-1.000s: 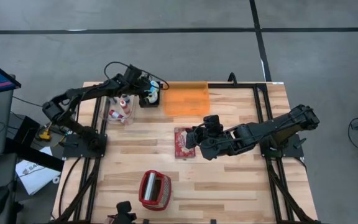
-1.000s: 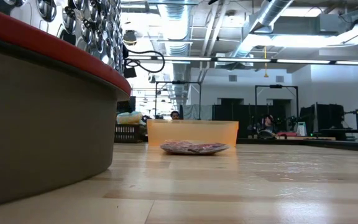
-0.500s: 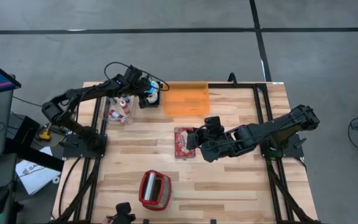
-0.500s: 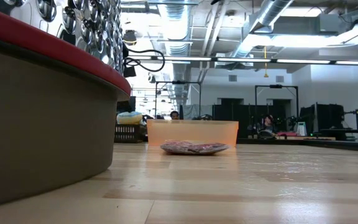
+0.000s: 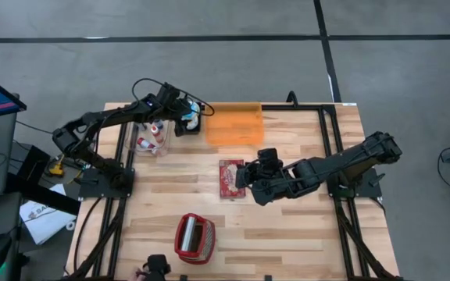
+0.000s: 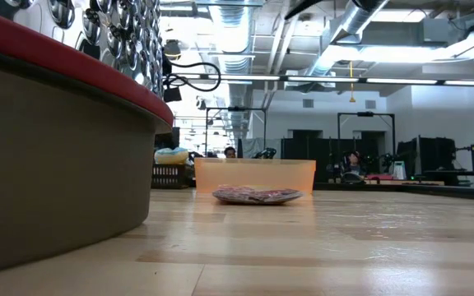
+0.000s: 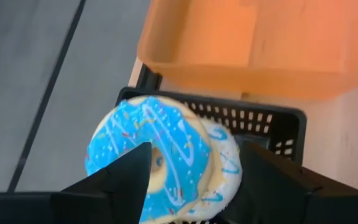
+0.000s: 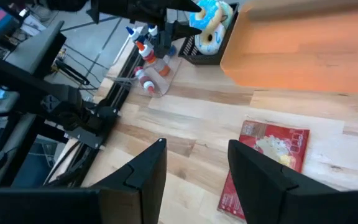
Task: Pick & Place Food Item
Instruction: Put the blue donut into the black bin
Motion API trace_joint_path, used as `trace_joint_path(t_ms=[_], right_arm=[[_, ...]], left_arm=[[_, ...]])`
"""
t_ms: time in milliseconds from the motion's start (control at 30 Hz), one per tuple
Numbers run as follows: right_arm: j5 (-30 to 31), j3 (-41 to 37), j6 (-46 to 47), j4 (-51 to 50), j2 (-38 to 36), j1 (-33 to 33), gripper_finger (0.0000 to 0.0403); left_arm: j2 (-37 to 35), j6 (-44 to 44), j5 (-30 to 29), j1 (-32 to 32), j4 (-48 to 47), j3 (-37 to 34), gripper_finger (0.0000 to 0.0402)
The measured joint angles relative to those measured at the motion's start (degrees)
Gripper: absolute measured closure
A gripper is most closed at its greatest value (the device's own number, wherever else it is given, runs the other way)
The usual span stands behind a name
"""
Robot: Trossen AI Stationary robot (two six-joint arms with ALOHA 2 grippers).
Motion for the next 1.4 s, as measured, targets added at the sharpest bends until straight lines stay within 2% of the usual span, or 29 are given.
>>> trace_joint_path(t_ms=[167,433,767,867,1167,1300,1400], right_arm=[[0.03,-0.18,0.0,0.06,0.0,0.67,0.0239],[0.16,-0.18,-0.63,0.04,0.0,1.03,0.0239],[0.16,-0.18,-0.81,0.0,0.0,1.04,0.0239],[0.16,-0.21,-0.81,0.0,0.0,1.04,0.0239],[0.26,-0.21,-1.03,-0.13,0.0,1.04,0.0239],[0.35,-0.21,-1.57,-0.12,0.0,1.04,0.0239],[0.3,-0.21,-1.56,-0.09,0.0,1.04,0.0239]], left_arm=[[0.0,0.35,-1.16,0.0,-0.46,-0.02,0.0157],[2.35,1.42,-1.89,-0.11,-2.46,-0.02,0.0172],[4.26,1.42,-4.83,-0.11,0.17,-0.02,0.018],[3.59,1.38,-5.22,-0.11,-0.26,0.11,0.02],[-0.64,0.94,-3.92,-0.11,-4.06,0.22,0.0298],[-0.68,1.6,-3.82,-0.11,-3.02,0.23,0.0309],[-0.63,2.66,-3.29,-0.56,-3.77,0.24,0.0298]])
